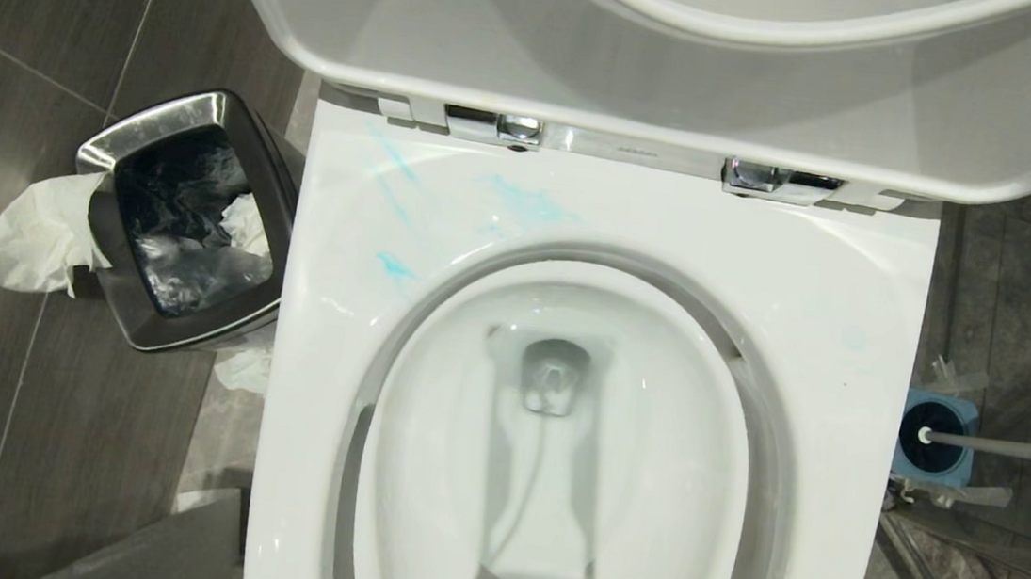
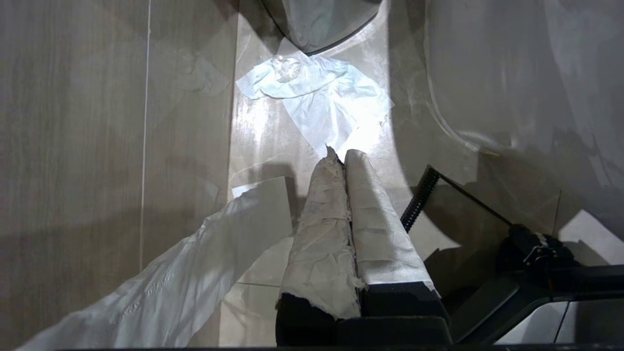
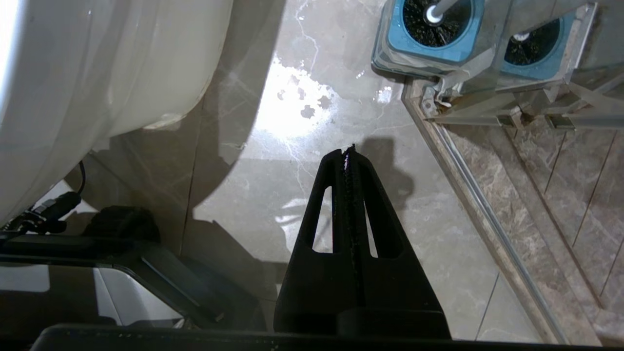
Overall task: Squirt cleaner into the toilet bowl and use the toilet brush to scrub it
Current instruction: Pour in the cleaning agent
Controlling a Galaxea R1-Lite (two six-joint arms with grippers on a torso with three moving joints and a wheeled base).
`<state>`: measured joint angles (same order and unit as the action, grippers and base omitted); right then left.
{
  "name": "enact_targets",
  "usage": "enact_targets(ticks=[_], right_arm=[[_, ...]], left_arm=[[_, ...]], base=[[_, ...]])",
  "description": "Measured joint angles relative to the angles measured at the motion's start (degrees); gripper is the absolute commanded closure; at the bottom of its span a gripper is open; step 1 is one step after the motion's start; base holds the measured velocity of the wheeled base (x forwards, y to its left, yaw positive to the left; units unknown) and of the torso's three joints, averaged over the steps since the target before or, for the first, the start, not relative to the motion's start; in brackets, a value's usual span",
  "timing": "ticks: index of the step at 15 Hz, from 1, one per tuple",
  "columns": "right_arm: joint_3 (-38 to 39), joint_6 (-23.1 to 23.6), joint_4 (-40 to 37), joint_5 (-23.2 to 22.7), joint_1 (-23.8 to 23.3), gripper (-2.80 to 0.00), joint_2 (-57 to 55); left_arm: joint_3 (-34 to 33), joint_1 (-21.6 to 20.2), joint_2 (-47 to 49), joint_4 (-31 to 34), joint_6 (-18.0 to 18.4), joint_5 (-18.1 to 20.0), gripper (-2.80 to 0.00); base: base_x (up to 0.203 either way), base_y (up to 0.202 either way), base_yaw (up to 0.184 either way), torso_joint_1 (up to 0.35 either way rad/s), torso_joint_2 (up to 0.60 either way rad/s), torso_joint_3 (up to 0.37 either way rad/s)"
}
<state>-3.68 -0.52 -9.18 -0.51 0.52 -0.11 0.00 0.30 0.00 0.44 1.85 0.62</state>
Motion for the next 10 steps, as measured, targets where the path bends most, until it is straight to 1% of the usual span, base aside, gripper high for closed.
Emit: enact_targets(ticks=[3,10], right_arm=[[0.00,0.00,0.11,0.12,-0.01,0.00,0.00],[0.00,0.00,0.09,0.20,-0.01,0.00,0.00]], left_arm=[[0.00,0.00,0.00,0.05,0.40,0.04,0.00],[0.00,0.02,0.00,0.11,-0.07,-0.16,0.00]], base=[[0.000,0.000,0.000,0.004,0.01,0.053],[0.000,0.000,0.000,0.007,0.01,0.175]])
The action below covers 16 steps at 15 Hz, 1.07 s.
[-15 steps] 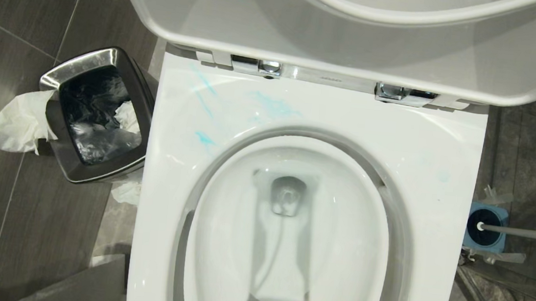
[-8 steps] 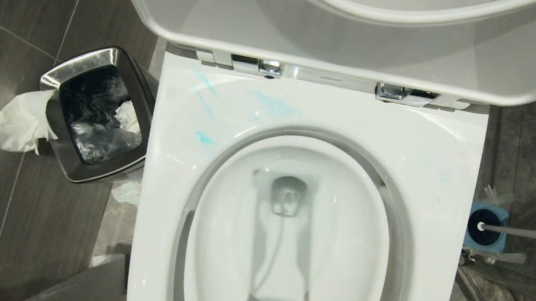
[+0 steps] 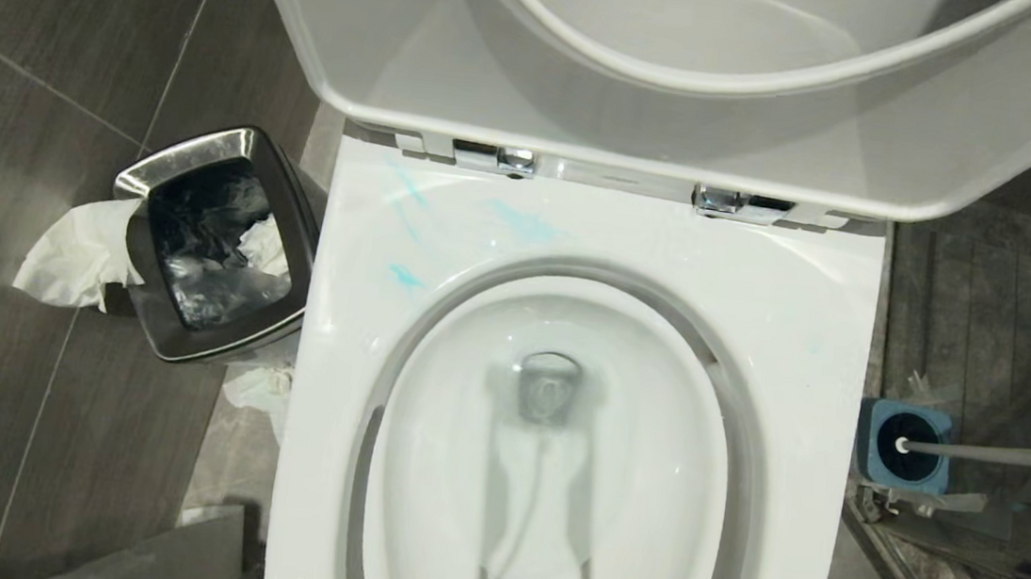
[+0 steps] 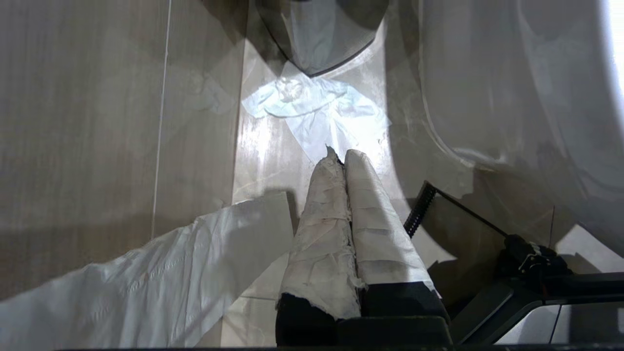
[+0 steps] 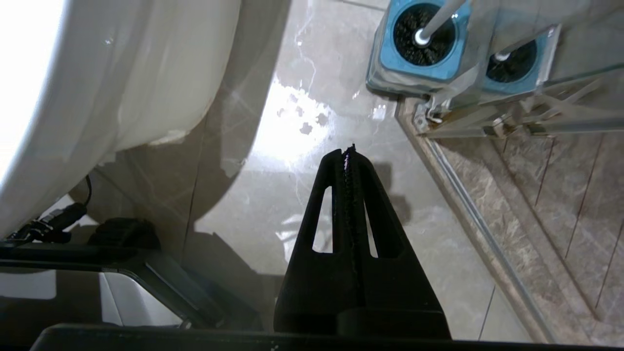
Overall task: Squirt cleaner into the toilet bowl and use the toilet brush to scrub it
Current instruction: Pour in the cleaning agent
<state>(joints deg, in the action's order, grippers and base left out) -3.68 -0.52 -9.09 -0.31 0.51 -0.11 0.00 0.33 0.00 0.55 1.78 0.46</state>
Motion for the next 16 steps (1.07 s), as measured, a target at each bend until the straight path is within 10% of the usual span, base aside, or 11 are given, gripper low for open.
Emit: enact_targets(ticks=[16], right_arm=[[0.00,0.00,0.02,0.10,0.01,0.00,0.00]], left_arm=[[0.00,0.02,0.00,-0.22,-0.49,-0.13,0.00]], base=[[0.000,0.000,0.000,0.000,0.00,0.006]])
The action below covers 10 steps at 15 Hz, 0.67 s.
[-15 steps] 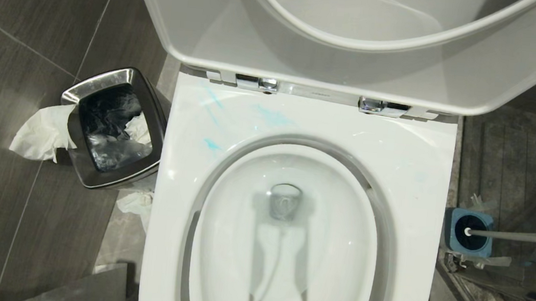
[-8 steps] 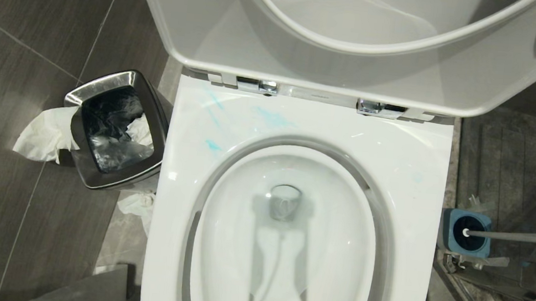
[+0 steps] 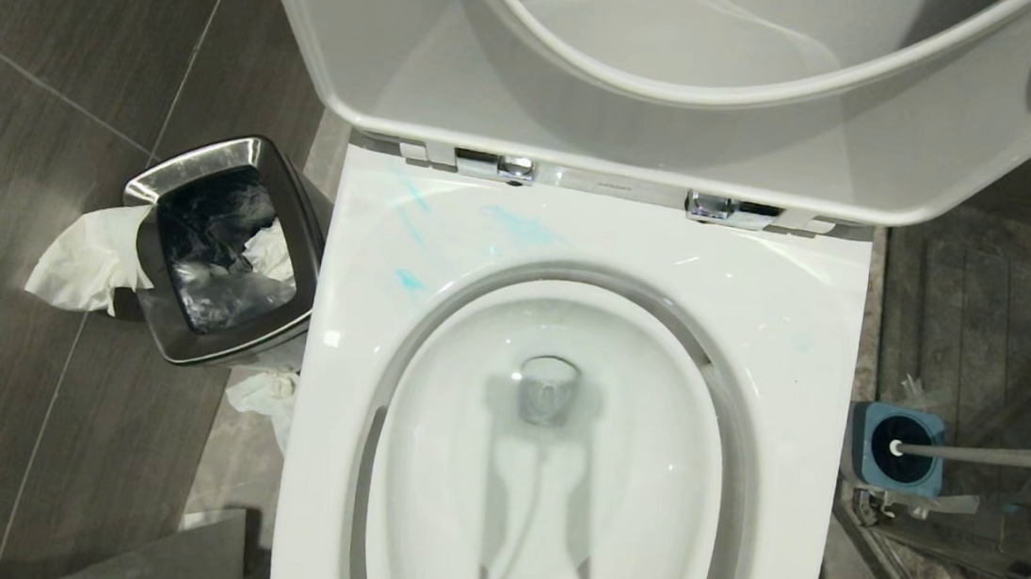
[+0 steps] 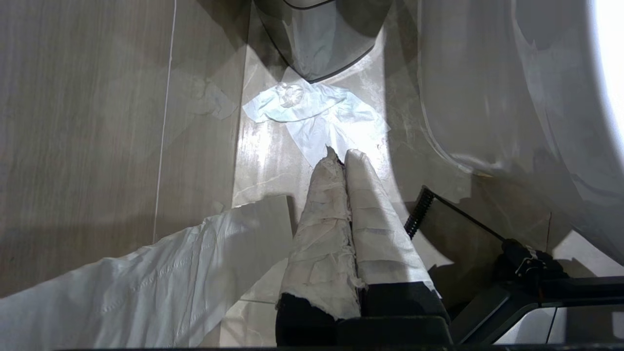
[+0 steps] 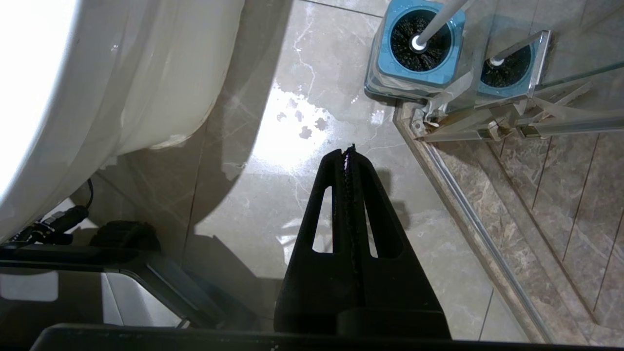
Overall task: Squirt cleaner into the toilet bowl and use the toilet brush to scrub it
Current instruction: Pour in the cleaning agent
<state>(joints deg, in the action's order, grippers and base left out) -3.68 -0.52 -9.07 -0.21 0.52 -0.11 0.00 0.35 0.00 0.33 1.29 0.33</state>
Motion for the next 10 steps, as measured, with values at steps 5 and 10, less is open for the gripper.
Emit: enact_targets(ticks=[5,10], right_arm=[[-0.05,0.00,-0.33,-0.19,-0.01,0.00,0.00],[-0.27,0.00,-0.61,-0.16,0.02,0.00,-0.86]], left_arm=[[0.00,-0.02,0.00,0.09,-1.20,-0.15,0.00],[0.00,-0.02,0.00,0.07,-1.20,-0.15,0.00]], base=[[0.000,0.000,0.000,0.000,0.00,0.000],[0.000,0.000,0.000,0.000,0.00,0.000]])
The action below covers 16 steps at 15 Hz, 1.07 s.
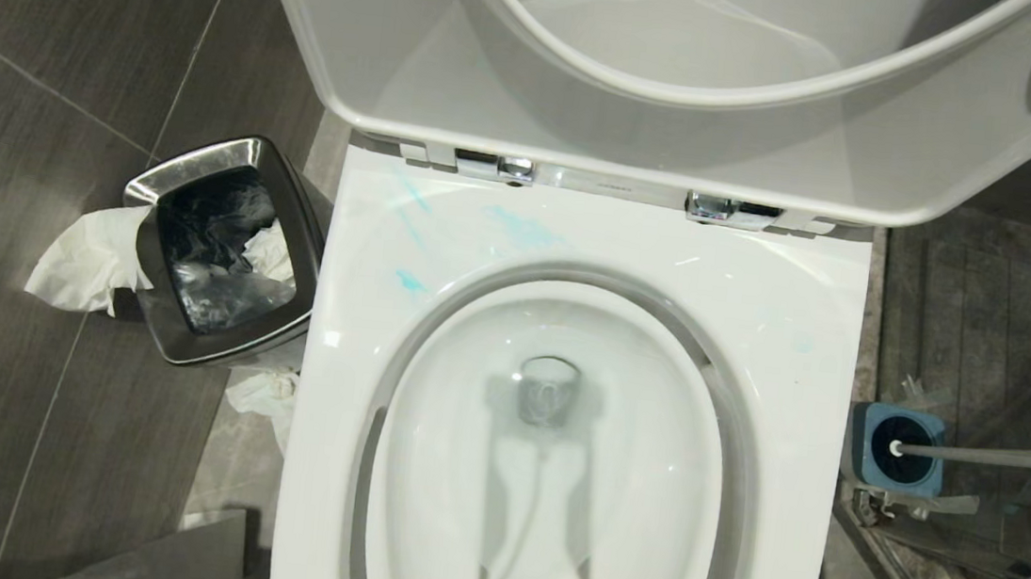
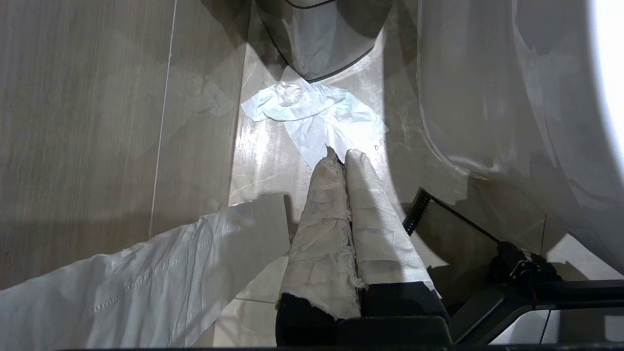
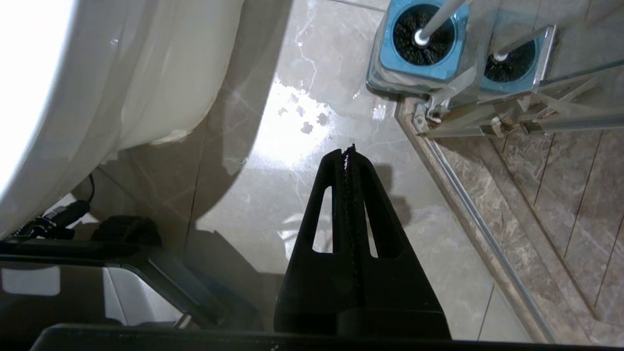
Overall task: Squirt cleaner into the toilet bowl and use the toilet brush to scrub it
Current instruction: Pour in the cleaning agent
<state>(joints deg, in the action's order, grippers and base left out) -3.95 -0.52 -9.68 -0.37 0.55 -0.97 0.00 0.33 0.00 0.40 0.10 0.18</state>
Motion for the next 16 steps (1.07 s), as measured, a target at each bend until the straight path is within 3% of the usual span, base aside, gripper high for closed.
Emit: enact_targets(ticks=[3,6,11,16], right_arm=[[-3.44,-0.02,-6.40,-0.03,0.00,0.00,-2.07],[-13.62,-1.48,-16.66,-2.07,0.09,0.00,-9.58],[-39.48,-4.13,-28.01,-4.95,0.13,0.00,-34.93],[-55.05,-5.47,-30.04,-5.53,0.07,0.00,-58.71]], left_arm=[[0.00,0.02,0.00,0.01,0.00,-0.02,0.00],[0.00,0.02,0.00,0.04,-0.02,0.00,0.00],[0.00,0.00,0.00,0.04,0.00,0.00,0.00],[0.00,0.00,0.00,0.01,0.00,0.00,0.00]], base=[[0.000,0.000,0.000,0.000,0.00,0.000],[0.000,0.000,0.000,0.000,0.00,0.000],[0.000,0.000,0.000,0.000,0.00,0.000],[0.000,0.000,0.000,0.000,0.00,0.000]])
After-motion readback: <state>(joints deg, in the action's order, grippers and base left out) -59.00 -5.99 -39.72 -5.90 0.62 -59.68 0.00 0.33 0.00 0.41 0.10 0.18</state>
